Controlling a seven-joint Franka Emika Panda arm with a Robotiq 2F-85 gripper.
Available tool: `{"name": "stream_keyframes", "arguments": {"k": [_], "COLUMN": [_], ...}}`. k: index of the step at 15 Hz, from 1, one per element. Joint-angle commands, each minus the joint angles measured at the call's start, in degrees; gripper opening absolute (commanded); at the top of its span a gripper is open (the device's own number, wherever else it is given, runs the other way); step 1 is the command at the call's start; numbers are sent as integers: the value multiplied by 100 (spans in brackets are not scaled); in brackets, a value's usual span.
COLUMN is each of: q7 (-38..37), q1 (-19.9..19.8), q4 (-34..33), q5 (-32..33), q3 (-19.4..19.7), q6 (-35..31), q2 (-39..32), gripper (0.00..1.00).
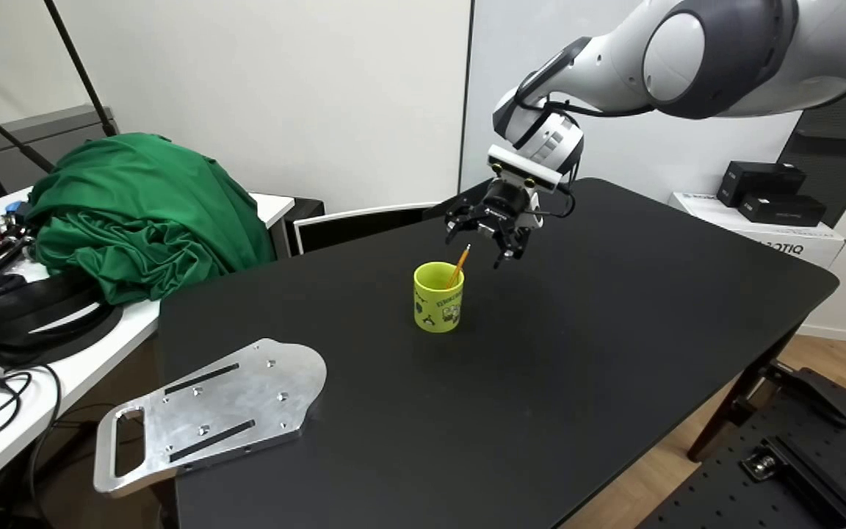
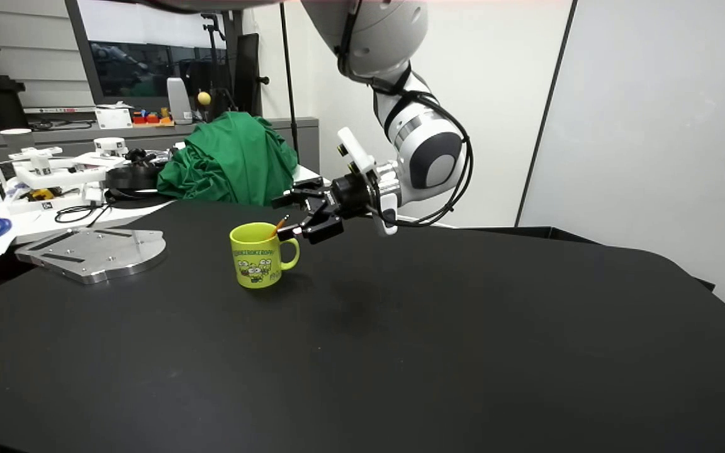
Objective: Take the orange object from the green cup and put it on the table
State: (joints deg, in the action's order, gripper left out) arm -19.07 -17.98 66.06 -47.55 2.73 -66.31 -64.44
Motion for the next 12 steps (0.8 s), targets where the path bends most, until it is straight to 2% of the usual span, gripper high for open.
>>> {"name": "stream_keyframes", "arguments": {"k": [1,12], "q7": [-289,-260], "q1": [-49,-6], "q4": [-396,-442], "q5": [-275,-353], "q3": [-3,72], "q6": [265,168], "q2": [-286,-363], "gripper": [100,100]}}
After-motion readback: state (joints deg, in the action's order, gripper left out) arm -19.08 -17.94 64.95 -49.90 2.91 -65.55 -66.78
